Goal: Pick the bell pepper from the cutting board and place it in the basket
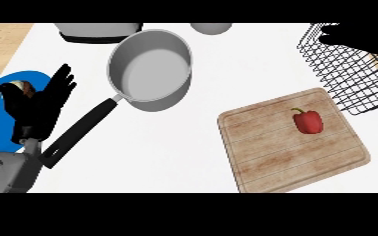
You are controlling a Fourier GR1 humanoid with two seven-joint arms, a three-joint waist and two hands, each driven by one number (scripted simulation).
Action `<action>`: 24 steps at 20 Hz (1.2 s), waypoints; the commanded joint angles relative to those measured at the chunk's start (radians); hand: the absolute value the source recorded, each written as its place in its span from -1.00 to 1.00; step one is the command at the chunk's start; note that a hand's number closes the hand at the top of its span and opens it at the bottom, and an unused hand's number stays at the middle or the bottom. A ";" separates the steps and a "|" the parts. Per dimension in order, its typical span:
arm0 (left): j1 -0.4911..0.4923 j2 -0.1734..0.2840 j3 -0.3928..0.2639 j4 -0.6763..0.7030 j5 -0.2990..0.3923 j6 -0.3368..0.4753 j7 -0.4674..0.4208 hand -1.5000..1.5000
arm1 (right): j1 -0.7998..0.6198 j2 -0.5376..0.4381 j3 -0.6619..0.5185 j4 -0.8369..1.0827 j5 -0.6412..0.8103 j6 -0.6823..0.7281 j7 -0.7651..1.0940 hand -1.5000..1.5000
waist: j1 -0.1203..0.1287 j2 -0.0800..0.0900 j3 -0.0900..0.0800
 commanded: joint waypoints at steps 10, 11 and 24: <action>0.006 -0.015 0.039 -0.040 -0.031 -0.027 0.048 0.00 | 0.340 0.018 -0.344 0.032 0.048 0.061 -0.378 -1.00 | -0.005 0.001 0.004; 0.012 -0.026 0.042 -0.017 -0.035 -0.030 0.022 0.00 | 0.410 0.035 -0.348 0.015 0.128 0.044 -0.444 -1.00 | -0.008 0.002 0.004; -0.002 -0.085 0.062 -0.017 -0.105 -0.032 0.028 0.00 | 0.492 0.306 -0.134 0.242 0.549 -0.338 -0.757 -1.00 | 0.010 0.006 0.002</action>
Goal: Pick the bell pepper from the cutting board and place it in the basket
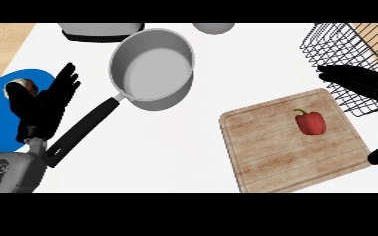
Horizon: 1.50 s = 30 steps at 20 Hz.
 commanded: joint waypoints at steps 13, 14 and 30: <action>0.035 -0.073 0.043 -0.013 -0.088 -0.025 -0.014 0.00 | -0.075 0.145 0.126 0.366 0.327 -0.180 -0.167 -1.00 | 0.000 -0.001 -0.001; -0.011 -0.060 0.049 -0.058 -0.057 -0.039 0.083 0.00 | -0.110 0.192 0.151 0.378 0.348 -0.184 -0.120 -1.00 | 0.001 -0.002 -0.001; -0.023 -0.111 0.141 0.094 -0.147 -0.115 -0.052 0.00 | -0.075 0.177 0.077 0.480 0.406 -0.180 -0.366 -1.00 | -0.009 -0.002 -0.001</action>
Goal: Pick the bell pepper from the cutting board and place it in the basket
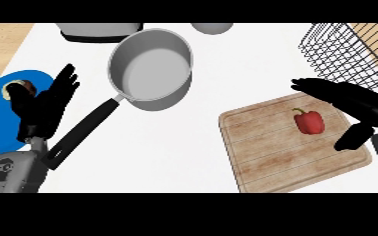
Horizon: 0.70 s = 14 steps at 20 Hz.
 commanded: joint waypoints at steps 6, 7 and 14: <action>0.016 -0.056 -0.002 -0.025 -0.055 0.007 0.024 0.00 | 0.050 -0.017 -0.010 0.003 0.061 -0.032 -0.090 -1.00 | -0.001 0.000 0.000; -0.001 -0.039 0.032 -0.028 -0.038 -0.009 0.025 0.00 | -0.004 0.013 -0.003 -0.020 0.068 0.011 -0.027 -1.00 | 0.001 0.000 0.000; 0.012 -0.048 0.046 -0.057 -0.063 -0.022 0.050 0.00 | 0.063 0.077 0.008 -0.008 0.162 -0.115 -0.011 -1.00 | -0.001 -0.001 0.000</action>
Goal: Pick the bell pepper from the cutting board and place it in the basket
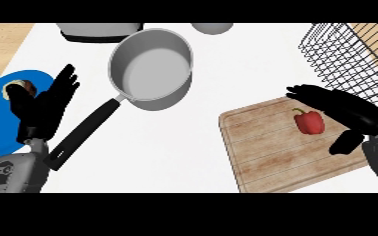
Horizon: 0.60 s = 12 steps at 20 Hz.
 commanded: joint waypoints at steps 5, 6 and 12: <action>-0.044 -0.024 0.009 0.050 -0.012 -0.016 -0.008 0.00 | -0.036 0.005 0.076 0.090 0.160 -0.124 -0.060 1.00 | 0.005 0.002 0.000; -0.007 -0.045 -0.011 -0.003 -0.041 0.019 0.011 0.00 | 0.013 0.039 0.087 0.024 0.164 -0.123 -0.022 1.00 | 0.001 -0.001 0.000; -0.045 -0.039 0.016 0.011 -0.044 -0.004 0.043 0.00 | 0.000 0.065 0.057 0.089 0.211 -0.154 -0.048 1.00 | -0.001 0.000 0.000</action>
